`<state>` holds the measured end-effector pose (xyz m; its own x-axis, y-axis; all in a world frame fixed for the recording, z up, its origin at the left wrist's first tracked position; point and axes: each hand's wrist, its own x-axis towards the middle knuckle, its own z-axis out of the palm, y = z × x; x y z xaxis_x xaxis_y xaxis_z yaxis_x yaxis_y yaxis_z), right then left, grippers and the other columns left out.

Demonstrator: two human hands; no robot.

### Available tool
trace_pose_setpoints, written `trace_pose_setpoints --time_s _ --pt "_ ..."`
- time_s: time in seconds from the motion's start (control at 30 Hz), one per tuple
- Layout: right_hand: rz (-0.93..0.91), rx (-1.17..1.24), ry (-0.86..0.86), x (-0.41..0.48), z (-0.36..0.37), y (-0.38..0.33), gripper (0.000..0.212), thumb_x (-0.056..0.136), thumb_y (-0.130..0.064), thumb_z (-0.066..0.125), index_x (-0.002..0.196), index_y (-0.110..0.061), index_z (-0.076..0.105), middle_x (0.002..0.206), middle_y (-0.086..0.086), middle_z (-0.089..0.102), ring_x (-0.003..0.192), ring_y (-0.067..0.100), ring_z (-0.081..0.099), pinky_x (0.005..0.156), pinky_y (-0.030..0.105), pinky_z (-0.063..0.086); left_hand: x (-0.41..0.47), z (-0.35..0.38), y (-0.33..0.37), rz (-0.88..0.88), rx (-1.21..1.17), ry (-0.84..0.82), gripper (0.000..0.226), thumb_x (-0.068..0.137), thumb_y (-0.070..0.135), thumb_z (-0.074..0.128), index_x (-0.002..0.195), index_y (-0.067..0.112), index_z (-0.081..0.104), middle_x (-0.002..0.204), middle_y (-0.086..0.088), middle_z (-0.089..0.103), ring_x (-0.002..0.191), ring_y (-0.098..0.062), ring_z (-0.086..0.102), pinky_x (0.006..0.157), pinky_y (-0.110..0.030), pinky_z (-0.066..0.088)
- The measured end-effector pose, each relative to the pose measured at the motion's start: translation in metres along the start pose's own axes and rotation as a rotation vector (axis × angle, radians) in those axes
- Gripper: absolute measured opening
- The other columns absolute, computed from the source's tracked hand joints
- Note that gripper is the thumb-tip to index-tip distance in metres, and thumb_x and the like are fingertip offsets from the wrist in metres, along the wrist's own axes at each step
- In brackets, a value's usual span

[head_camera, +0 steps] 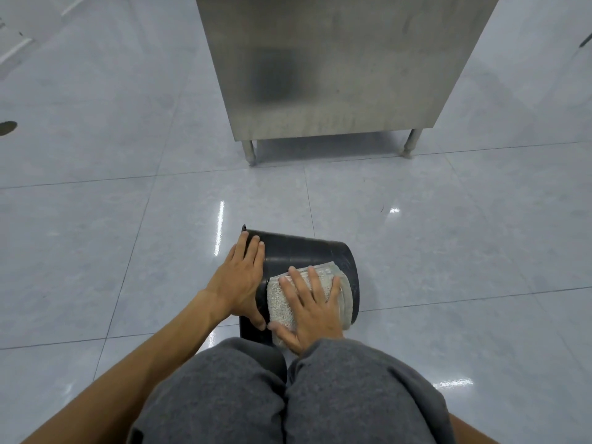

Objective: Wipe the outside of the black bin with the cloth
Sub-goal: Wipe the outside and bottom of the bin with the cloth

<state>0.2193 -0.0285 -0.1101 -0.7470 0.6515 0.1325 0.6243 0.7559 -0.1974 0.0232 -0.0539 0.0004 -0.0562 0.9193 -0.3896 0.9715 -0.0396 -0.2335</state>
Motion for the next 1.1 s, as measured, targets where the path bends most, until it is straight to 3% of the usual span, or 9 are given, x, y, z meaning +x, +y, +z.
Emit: trace_pose_setpoints --time_s 0.13,0.23,0.4,0.53,0.63,0.73,0.83,0.9,1.1 --pt "0.064 0.077 0.034 0.032 -0.021 -0.001 0.069 0.104 -0.067 0.020 0.162 -0.031 0.027 0.170 -0.002 0.026 0.157 0.029 0.022 0.120 0.071 0.004 -0.001 0.007 0.001 -0.006 -0.040 0.041 0.160 0.052 0.096 0.059 0.153 -0.008 -0.007 0.163 -0.029 -0.007 0.149 -0.047 -0.017 0.124 -0.054 -0.002" --pt "0.180 0.127 -0.015 0.068 -0.035 -0.005 0.066 0.104 -0.063 0.019 0.159 -0.030 0.034 0.166 -0.003 0.035 0.154 0.027 0.028 0.118 0.072 0.003 -0.007 0.014 0.005 0.018 -0.043 0.094 0.161 0.047 0.094 0.063 0.154 -0.010 0.004 0.162 -0.032 0.007 0.150 -0.049 -0.002 0.123 -0.055 -0.005" --pt "0.291 0.186 -0.348 0.141 -0.050 0.005 0.067 0.101 -0.067 0.019 0.153 -0.033 0.045 0.156 -0.004 0.049 0.142 0.028 0.043 0.113 0.072 0.014 -0.024 0.022 0.021 -0.049 -0.151 0.085 0.161 0.048 0.087 0.072 0.153 -0.010 -0.003 0.163 -0.030 -0.003 0.150 -0.048 -0.009 0.124 -0.056 0.006" --pt "0.375 0.282 -0.636 0.179 -0.050 0.019 0.072 0.097 -0.071 0.020 0.147 -0.032 0.053 0.150 0.005 0.055 0.134 0.034 0.049 0.114 0.067 0.019 -0.038 0.038 0.039 -0.108 -0.208 0.148 0.150 0.043 0.084 0.074 0.151 -0.009 0.025 0.160 -0.030 0.021 0.149 -0.049 0.012 0.117 -0.053 0.022" --pt "0.385 0.303 -0.684 0.187 -0.039 0.026 0.071 0.095 -0.072 0.021 0.150 -0.037 0.048 0.158 0.003 0.048 0.139 0.033 0.045 0.115 0.065 0.023 -0.040 0.055 0.050 -0.128 -0.213 0.219 0.138 0.050 0.062 0.090 0.149 -0.007 0.024 0.157 -0.029 0.026 0.151 -0.046 -0.002 0.113 -0.053 0.026" --pt "0.356 0.335 -0.600 0.190 -0.038 0.028 0.062 0.102 -0.064 0.022 0.149 -0.036 0.051 0.157 0.004 0.050 0.139 0.033 0.046 0.117 0.062 0.024 -0.041 0.052 0.049 -0.140 -0.233 0.169 0.144 0.046 0.068 0.088 0.152 -0.003 0.020 0.160 -0.026 0.021 0.151 -0.043 -0.004 0.116 -0.055 0.021" --pt "0.281 0.315 -0.437 0.174 -0.047 0.027 0.056 0.106 -0.052 0.021 0.129 -0.030 0.067 0.136 0.005 0.067 0.116 0.030 0.060 0.099 0.047 0.041 -0.032 0.029 0.037 -0.145 -0.198 0.072 0.155 0.048 0.077 0.080 0.157 -0.001 0.001 0.165 -0.023 -0.004 0.151 -0.043 -0.013 0.123 -0.057 0.004" --pt "0.202 0.244 -0.283 0.150 -0.046 0.024 0.052 0.107 -0.046 0.022 0.139 -0.030 0.059 0.141 0.000 0.063 0.120 0.029 0.058 0.099 0.050 0.039 -0.025 0.016 0.031 -0.151 -0.178 0.053 0.159 0.049 0.077 0.081 0.156 -0.001 -0.007 0.165 -0.022 -0.013 0.150 -0.042 -0.019 0.123 -0.057 0.003" --pt "0.080 0.131 0.059 0.042 -0.021 0.000 0.065 0.108 -0.052 0.018 0.166 -0.022 0.018 0.172 0.000 0.019 0.160 0.031 0.010 0.127 0.058 0.005 0.013 -0.004 -0.007 -0.059 -0.160 -0.012 0.165 0.045 0.088 0.074 0.155 -0.002 -0.010 0.165 -0.023 -0.008 0.150 -0.042 -0.019 0.125 -0.051 -0.002"
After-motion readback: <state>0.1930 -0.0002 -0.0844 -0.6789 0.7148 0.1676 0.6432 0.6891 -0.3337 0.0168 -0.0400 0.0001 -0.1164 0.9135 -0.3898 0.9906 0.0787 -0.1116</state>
